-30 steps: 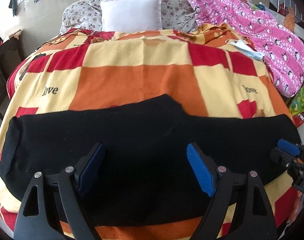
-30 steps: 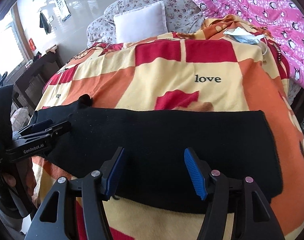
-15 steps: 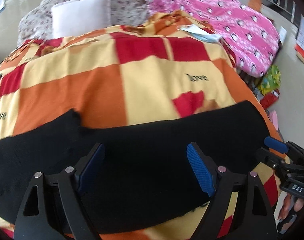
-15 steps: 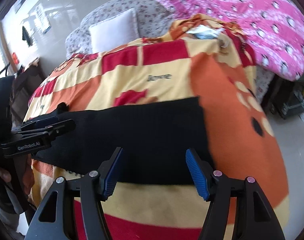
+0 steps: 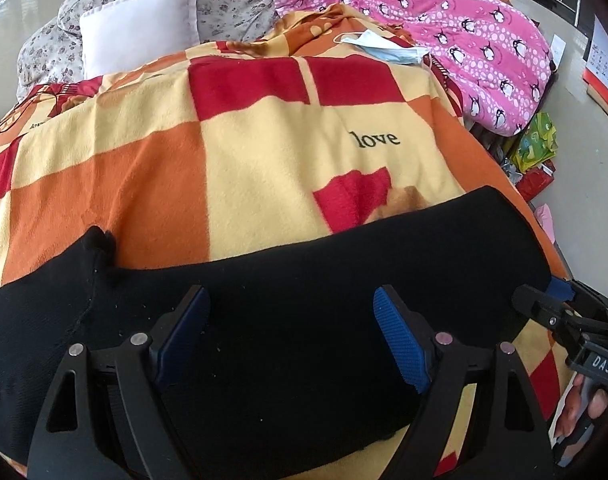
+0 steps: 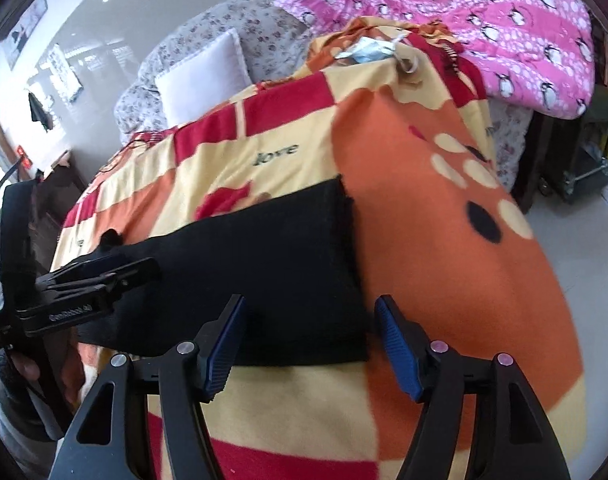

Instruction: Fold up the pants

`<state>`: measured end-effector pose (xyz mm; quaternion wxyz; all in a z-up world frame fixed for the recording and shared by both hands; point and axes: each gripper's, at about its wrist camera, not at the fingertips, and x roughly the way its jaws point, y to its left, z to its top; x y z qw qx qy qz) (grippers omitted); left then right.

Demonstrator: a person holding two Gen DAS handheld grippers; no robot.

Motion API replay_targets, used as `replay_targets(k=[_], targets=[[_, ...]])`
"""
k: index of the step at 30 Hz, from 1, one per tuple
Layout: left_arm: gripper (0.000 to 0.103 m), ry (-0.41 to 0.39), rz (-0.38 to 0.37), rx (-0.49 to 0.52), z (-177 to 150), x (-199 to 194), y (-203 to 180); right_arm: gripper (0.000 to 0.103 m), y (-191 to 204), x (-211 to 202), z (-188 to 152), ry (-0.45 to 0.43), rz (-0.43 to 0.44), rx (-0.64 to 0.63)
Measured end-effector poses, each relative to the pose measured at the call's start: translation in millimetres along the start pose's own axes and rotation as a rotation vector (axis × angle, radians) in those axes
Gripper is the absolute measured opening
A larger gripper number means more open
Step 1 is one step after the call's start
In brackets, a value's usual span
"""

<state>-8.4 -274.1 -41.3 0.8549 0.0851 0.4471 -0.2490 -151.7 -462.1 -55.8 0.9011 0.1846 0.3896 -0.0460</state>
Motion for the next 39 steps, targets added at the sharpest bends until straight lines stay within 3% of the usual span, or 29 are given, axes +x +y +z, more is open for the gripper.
replay_targets(k=[2, 6, 8, 18, 23, 33, 39], targets=[[0.084, -0.002, 0.004, 0.003, 0.5, 1.6, -1.4, 0.063, 4.0, 3.3, 0.5, -0.011, 0.004, -0.005], [0.084, -0.008, 0.005, -0.004, 0.3, 4.3, -1.5, 0.023, 2.1, 9.6, 0.5, -0.043, 0.015, 0.022], [0.084, -0.009, 0.003, -0.005, 0.5, 4.1, -1.2, 0.018, -1.9, 10.0, 1.9, -0.055, 0.045, 0.052], [0.084, -0.003, -0.029, -0.03, 2.3, -2.3, 3.0, 0.016, 13.4, -5.4, 11.3, -0.106, 0.102, 0.037], [0.084, 0.018, -0.168, -0.086, 14.7, -11.0, 2.2, 0.016, 16.5, -5.9, 9.8, -0.108, 0.118, 0.029], [0.085, 0.052, -0.297, 0.026, 63.2, -15.0, -56.4, 0.017, 24.8, -4.3, 2.8, -0.112, 0.151, -0.017], [0.085, 0.09, -0.263, 0.155, 75.2, -3.6, -93.7, 0.017, 29.3, -4.3, -0.1, -0.132, 0.191, -0.029]])
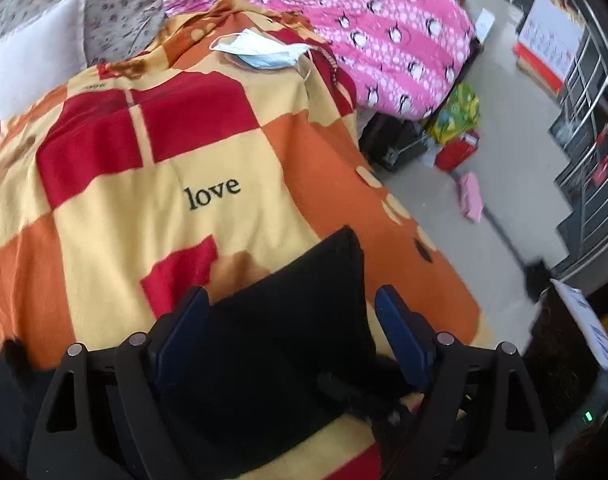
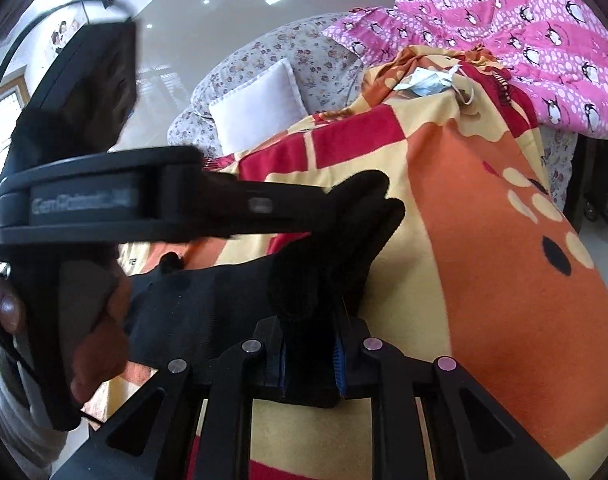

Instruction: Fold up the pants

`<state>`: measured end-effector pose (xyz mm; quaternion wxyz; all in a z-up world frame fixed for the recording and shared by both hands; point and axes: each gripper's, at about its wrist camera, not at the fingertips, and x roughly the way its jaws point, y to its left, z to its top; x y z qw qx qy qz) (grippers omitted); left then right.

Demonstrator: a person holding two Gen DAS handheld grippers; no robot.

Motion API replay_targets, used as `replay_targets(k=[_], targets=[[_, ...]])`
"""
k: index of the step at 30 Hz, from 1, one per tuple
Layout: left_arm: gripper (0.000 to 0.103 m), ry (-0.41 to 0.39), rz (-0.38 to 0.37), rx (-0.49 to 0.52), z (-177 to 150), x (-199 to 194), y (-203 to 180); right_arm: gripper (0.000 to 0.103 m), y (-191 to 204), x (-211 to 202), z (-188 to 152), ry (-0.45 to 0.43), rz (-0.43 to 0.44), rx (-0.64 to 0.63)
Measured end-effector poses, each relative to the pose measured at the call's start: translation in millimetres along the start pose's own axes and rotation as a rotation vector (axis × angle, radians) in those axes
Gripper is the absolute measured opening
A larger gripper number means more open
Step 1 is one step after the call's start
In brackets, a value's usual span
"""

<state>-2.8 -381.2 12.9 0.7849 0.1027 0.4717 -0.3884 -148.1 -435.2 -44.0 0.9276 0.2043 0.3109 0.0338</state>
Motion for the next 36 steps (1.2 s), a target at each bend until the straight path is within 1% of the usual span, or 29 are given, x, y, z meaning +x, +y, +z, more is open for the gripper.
replay_targets(k=[1, 2, 4, 5, 7, 8, 9, 10, 11, 12, 14, 17, 18, 22, 23, 25, 28, 30, 31, 32, 33, 34, 36], targets=[[0.085, -0.001, 0.017, -0.005, 1.9, 3.0, 0.4, 0.017, 0.5, 0.0, -0.1, -0.001, 0.007, -0.002], [0.085, 0.004, 0.01, -0.015, 3.0, 5.9, 0.9, 0.017, 1.5, -0.1, -0.6, -0.002, 0.01, -0.004], [0.085, 0.03, -0.033, -0.019, 1.5, 10.9, 2.3, 0.017, 6.7, -0.2, -1.2, -0.005, 0.024, -0.02], [0.085, 0.037, -0.033, -0.013, 0.2, 12.8, 2.4, 0.017, 11.4, -0.8, -1.5, -0.008, 0.029, -0.038], [0.084, 0.031, 0.007, -0.005, -3.9, 14.7, 4.9, 0.017, 15.9, -2.2, 0.1, -0.013, 0.038, -0.05], [0.073, 0.033, 0.016, -0.009, -5.3, 15.1, 7.8, 0.017, 17.8, -3.2, 1.1, -0.016, 0.044, -0.053], [0.061, 0.036, 0.003, -0.018, -7.9, 14.2, 12.3, 0.017, 20.2, -4.4, 2.4, -0.019, 0.05, -0.058], [0.037, 0.045, -0.029, -0.03, -9.4, 13.1, 17.6, 0.016, 22.4, -5.1, 3.5, -0.018, 0.055, -0.063], [0.026, 0.053, -0.055, -0.041, -10.7, 10.0, 22.2, 0.016, 25.8, -5.1, 4.7, -0.015, 0.061, -0.069], [0.025, 0.042, -0.06, -0.051, -12.8, 2.6, 27.5, 0.016, 30.6, -4.3, 5.8, -0.009, 0.076, -0.074], [0.023, 0.004, -0.027, -0.045, -16.8, -12.9, 34.1, 0.016, 41.1, -3.6, 7.5, -0.005, 0.098, -0.09], [0.022, -0.046, 0.025, -0.057, -26.6, -43.6, 52.6, 0.015, 70.0, -2.5, 10.9, 0.002, 0.154, -0.138], [0.022, -0.059, 0.04, -0.074, -31.3, -56.2, 63.4, 0.015, 80.6, -0.8, 12.2, 0.007, 0.174, -0.154], [0.022, -0.088, 0.098, -0.149, -50.2, -83.0, 107.5, 0.015, 126.3, 16.5, 12.1, 0.041, 0.256, -0.223], [0.022, -0.091, 0.114, -0.163, -55.2, -85.7, 116.1, 0.015, 142.0, 26.4, 10.4, 0.058, 0.277, -0.248], [0.022, -0.083, 0.155, -0.214, -71.0, -88.8, 141.4, 0.015, 159.3, 42.1, 6.8, 0.087, 0.306, -0.265], [0.022, -0.066, 0.187, -0.286, -92.4, -86.7, 171.9, 0.015, 185.2, 71.7, -4.5, 0.153, 0.343, -0.291], [0.023, -0.062, 0.191, -0.323, -102.8, -84.7, 184.4, 0.015, 199.0, 92.1, -14.9, 0.197, 0.354, -0.305], [0.024, -0.06, 0.189, -0.337, -106.2, -82.8, 188.7, 0.015, 202.4, 99.5, -18.2, 0.213, 0.354, -0.307], [0.028, -0.062, 0.192, -0.346, -109.9, -81.5, 192.8, 0.015, 204.9, 105.2, -21.3, 0.226, 0.353, -0.307], [0.03, -0.068, 0.195, -0.348, -112.9, -79.9, 195.4, 0.015, 206.7, 113.9, -24.1, 0.246, 0.348, -0.304], [0.033, -0.075, 0.198, -0.35, -115.2, -79.9, 196.7, 0.015, 207.1, 121.3, -26.0, 0.258, 0.343, -0.298], [0.035, -0.087, 0.2, -0.354, -118.4, -80.4, 198.2, 0.016, 204.2, 130.4, -26.5, 0.272, 0.346, -0.276]])
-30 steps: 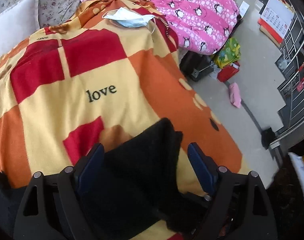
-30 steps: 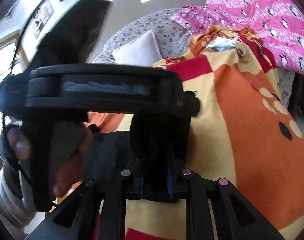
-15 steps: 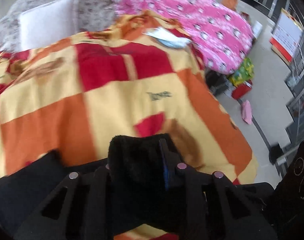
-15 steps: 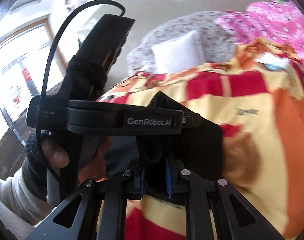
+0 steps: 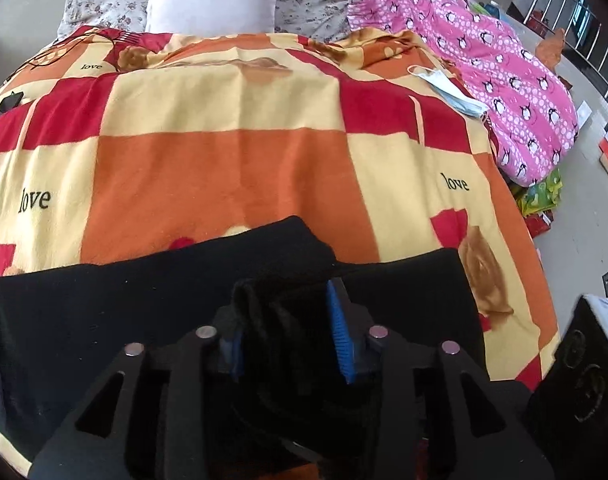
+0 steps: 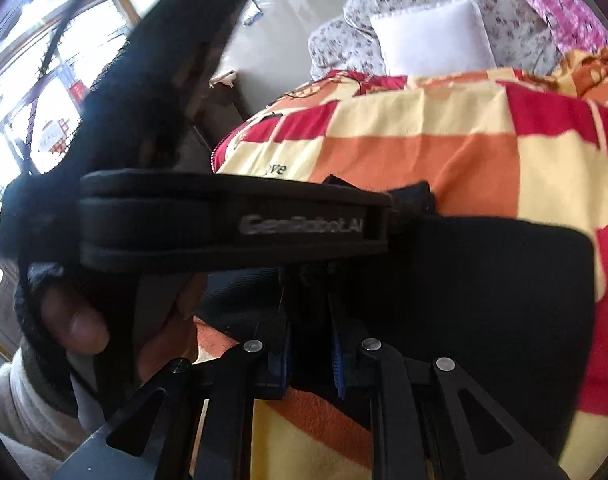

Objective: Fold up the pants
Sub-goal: 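Press the folded pants with the left gripper while the right gripper releases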

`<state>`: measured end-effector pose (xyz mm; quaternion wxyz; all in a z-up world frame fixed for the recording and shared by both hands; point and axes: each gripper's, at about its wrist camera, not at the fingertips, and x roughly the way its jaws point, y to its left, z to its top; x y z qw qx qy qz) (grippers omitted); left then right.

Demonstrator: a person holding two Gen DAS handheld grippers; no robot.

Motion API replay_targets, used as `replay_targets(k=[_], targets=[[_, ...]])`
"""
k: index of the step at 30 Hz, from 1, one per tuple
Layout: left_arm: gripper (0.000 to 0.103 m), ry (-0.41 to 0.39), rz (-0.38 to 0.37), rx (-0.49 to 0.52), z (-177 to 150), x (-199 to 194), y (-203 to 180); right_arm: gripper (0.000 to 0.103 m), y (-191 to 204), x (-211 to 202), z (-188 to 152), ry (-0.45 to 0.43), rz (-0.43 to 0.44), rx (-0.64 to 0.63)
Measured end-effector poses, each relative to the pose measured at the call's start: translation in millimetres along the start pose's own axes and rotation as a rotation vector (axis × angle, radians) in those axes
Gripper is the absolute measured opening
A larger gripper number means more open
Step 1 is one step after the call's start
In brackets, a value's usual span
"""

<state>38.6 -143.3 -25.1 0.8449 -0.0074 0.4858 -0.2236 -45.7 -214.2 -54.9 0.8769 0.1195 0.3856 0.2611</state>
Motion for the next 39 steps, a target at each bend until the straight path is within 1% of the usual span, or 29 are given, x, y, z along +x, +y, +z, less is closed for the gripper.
replay_targets(k=[3, 5, 7, 8, 9, 10, 14, 15, 17, 20, 24, 25, 26, 29, 32, 33, 39], targets=[[0.038, -0.018, 0.014, 0.013, 0.4, -2.1, -0.5, 0.02, -2.8, 5.9, 0.8, -0.007, 0.016, 0.027], [0.046, -0.038, 0.039, 0.025, 1.9, -5.5, -0.3, 0.024, -1.2, 7.6, 1.6, -0.01, 0.019, 0.031], [0.051, -0.064, 0.061, 0.027, 2.0, -12.5, 2.8, 0.034, 1.7, 4.8, 2.9, -0.005, 0.032, 0.031], [0.052, -0.071, 0.068, 0.024, 1.8, -15.9, 5.7, 0.036, 2.6, -1.5, 4.0, -0.007, 0.034, 0.031], [0.052, -0.078, 0.074, 0.019, 1.5, -19.8, 8.9, 0.041, 3.4, -9.1, 5.0, -0.011, 0.03, 0.028], [0.053, -0.085, 0.079, 0.011, 0.3, -24.7, 13.2, 0.043, 3.9, -16.1, 5.8, -0.019, 0.027, 0.023], [0.059, -0.117, 0.095, -0.013, -7.6, -42.9, 26.4, 0.043, -1.8, -52.7, 7.9, -0.07, -0.013, 0.018], [0.06, -0.12, 0.096, -0.018, -10.1, -45.6, 28.0, 0.043, -7.0, -63.5, 8.7, -0.088, -0.03, 0.024], [0.062, -0.118, 0.095, -0.029, -15.8, -48.3, 30.8, 0.042, -13.7, -73.9, 8.8, -0.097, -0.072, 0.027], [0.062, -0.102, 0.094, -0.03, -25.5, -45.5, 29.5, 0.039, -27.6, -77.5, 11.2, -0.089, -0.188, 0.029], [0.063, -0.071, 0.098, -0.015, -34.7, -30.9, 21.2, 0.038, -53.6, -68.4, 11.4, -0.066, -0.245, 0.076], [0.064, -0.066, 0.109, -0.009, -35.9, -25.8, 18.6, 0.037, -57.5, -61.6, 12.8, -0.058, -0.258, 0.072], [0.066, -0.069, 0.114, -0.008, -35.9, -22.2, 17.4, 0.036, -60.1, -55.3, 14.2, -0.048, -0.279, 0.06], [0.076, -0.086, 0.13, -0.017, -32.9, -15.1, 17.6, 0.036, -64.7, -42.4, 19.3, -0.036, -0.304, 0.043], [0.077, -0.088, 0.125, -0.03, -31.4, -13.2, 20.0, 0.036, -65.7, -34.0, 20.9, -0.023, -0.324, 0.028], [0.077, -0.088, 0.125, -0.029, -31.9, -14.6, 20.1, 0.038, -64.3, -34.6, 21.4, -0.022, -0.326, 0.026], [0.077, -0.105, 0.153, -0.012, -36.3, -26.7, 19.3, 0.039, -46.4, -57.2, 13.5, -0.028, -0.301, 0.004]])
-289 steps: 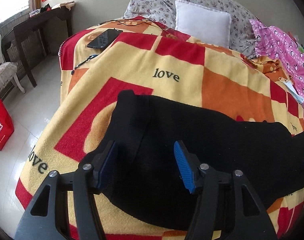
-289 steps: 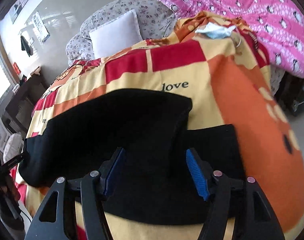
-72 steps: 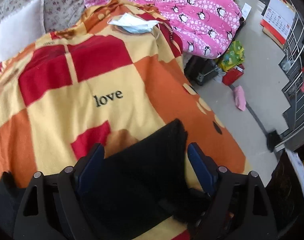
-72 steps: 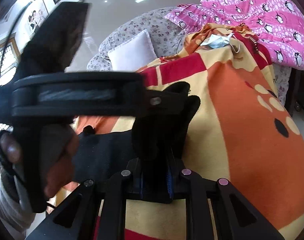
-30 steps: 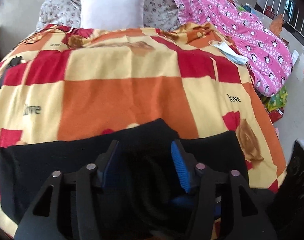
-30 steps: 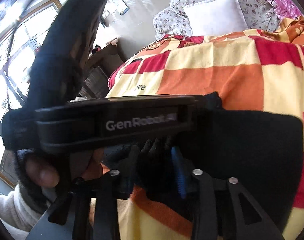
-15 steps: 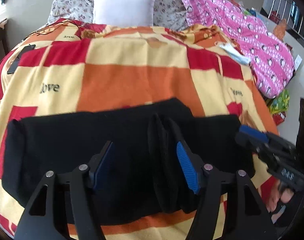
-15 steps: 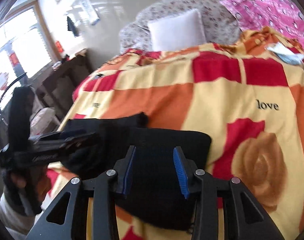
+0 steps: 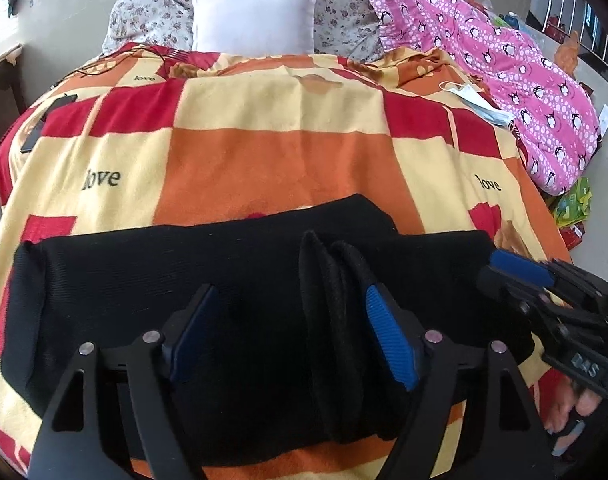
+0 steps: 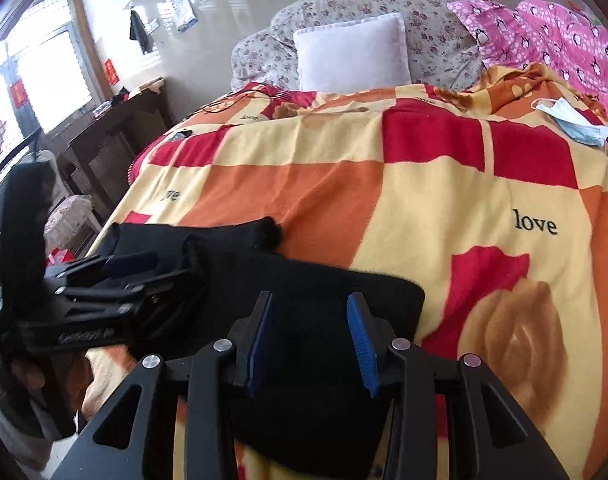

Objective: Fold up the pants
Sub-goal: 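Press the folded pants with the left gripper while the right gripper releases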

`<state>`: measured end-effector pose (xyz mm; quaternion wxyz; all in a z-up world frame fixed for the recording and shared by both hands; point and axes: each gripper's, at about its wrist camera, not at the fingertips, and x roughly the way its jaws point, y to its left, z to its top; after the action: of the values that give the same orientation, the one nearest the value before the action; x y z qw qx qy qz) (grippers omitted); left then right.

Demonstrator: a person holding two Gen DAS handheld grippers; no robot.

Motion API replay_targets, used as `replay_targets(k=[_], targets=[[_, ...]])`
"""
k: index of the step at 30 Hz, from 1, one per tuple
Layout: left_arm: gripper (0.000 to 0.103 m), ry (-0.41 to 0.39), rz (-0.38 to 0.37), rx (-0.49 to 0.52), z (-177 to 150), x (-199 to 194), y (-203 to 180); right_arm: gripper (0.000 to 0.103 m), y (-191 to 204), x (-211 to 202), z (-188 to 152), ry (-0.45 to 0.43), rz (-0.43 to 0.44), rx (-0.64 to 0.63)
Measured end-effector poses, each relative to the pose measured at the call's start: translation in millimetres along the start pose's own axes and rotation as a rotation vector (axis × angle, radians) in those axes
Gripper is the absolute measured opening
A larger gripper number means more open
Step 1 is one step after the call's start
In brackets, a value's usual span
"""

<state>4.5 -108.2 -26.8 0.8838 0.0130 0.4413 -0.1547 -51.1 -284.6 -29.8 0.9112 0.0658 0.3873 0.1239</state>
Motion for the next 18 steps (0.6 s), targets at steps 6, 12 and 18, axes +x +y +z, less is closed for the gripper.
replay_targets(k=[6, 12, 18], targets=[[0.077, -0.029, 0.008, 0.005, -6.8, -13.5, -2.2, 0.039, 11.4, -14.9, -16.5, 0.015, 0.004, -0.032], [0.077, -0.044, 0.035, 0.01, -15.5, -18.1, -4.0, 0.039, 17.9, -19.0, -28.3, 0.023, -0.033, -0.059], [0.077, -0.021, 0.053, -0.006, -27.1, -7.7, -1.9, 0.04, 20.8, -12.4, -34.8, 0.038, -0.049, -0.072]])
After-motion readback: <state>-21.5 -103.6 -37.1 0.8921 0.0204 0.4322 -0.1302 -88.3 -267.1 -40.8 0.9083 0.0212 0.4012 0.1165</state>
